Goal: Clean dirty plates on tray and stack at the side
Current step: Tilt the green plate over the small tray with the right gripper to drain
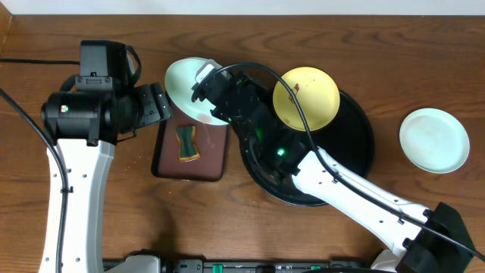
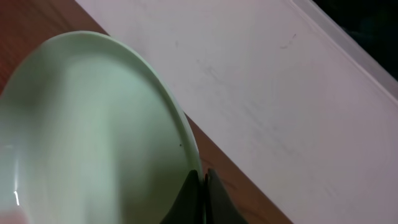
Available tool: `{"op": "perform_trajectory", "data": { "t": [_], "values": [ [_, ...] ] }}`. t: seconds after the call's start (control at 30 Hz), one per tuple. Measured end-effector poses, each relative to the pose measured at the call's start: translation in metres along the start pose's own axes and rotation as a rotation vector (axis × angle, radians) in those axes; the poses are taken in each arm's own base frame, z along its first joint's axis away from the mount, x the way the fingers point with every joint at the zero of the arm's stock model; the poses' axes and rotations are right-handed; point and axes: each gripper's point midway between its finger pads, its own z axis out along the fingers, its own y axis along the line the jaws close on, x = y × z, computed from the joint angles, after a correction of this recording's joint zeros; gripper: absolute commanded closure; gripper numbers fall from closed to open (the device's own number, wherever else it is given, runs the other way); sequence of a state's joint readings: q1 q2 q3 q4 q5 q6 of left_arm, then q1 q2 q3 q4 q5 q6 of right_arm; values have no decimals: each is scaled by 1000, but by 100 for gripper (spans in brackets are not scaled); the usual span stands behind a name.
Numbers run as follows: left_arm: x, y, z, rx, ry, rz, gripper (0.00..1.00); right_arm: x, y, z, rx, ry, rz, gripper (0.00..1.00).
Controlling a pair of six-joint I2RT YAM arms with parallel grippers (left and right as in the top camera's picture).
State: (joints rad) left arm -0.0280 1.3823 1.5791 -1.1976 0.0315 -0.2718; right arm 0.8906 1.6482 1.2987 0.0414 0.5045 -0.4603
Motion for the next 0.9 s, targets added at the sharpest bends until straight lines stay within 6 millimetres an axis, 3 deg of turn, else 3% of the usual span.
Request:
{"op": "perform_trajectory", "data": {
  "t": [0.6,0.9],
  "values": [
    [0,0,0,0,0,0,13,-2,-3,-4,50,10,-64,99],
    [0,0,0,0,0,0,13,-24,-11,-14,146,-36,-159,99]
  ]
}}
